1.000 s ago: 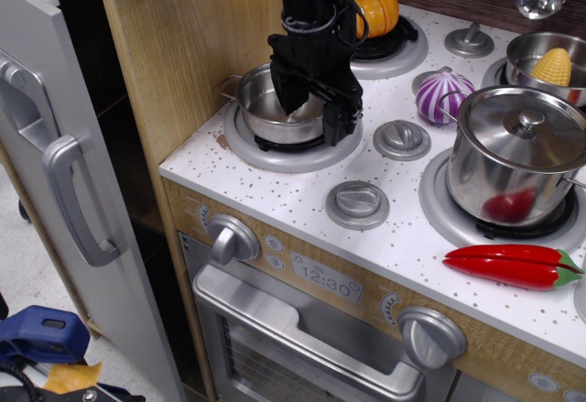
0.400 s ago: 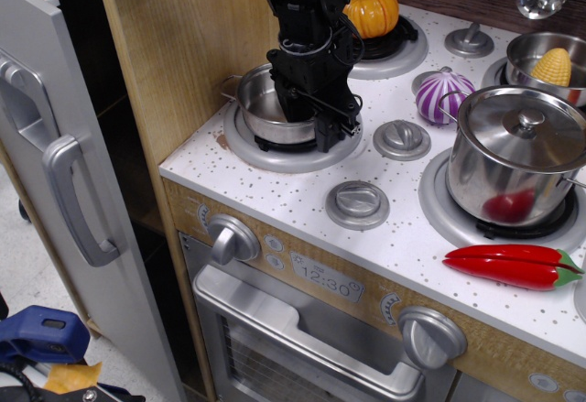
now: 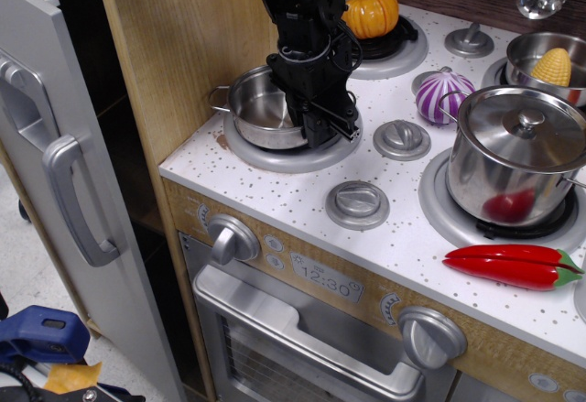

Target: Pick up pan from stove

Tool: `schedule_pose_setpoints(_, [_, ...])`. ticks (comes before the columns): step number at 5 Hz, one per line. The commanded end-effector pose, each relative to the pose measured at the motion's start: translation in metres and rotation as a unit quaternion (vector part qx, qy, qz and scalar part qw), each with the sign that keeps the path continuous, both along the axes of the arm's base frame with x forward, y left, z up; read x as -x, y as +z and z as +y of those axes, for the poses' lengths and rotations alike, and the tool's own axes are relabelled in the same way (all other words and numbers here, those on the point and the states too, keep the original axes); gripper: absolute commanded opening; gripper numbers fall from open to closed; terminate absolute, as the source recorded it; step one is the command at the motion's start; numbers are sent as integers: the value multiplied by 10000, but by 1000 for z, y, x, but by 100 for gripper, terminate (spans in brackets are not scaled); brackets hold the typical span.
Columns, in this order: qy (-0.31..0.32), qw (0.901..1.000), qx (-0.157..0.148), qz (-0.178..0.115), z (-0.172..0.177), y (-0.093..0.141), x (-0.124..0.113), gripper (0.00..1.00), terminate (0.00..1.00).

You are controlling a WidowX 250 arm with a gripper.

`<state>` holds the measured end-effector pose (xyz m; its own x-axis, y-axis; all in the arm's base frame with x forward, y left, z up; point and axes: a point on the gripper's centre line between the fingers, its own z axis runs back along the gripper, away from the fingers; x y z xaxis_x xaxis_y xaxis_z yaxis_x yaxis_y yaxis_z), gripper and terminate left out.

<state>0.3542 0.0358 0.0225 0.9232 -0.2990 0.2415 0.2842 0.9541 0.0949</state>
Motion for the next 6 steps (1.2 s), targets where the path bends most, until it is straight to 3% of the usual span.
schedule_pose_setpoints(1, [-194, 9996, -73, -176, 3, 29, -8, 0, 0])
schedule_pose_setpoints(3, [-428, 9981, -400, -190, -1, 61, -18, 0, 0])
schedule_pose_setpoints(5, [-559, 9931, -943, -409, -14, 79, -25, 0, 0])
schedule_pose_setpoints(6, [-494, 9920, -1007, -577, -16, 80, -23, 0, 0])
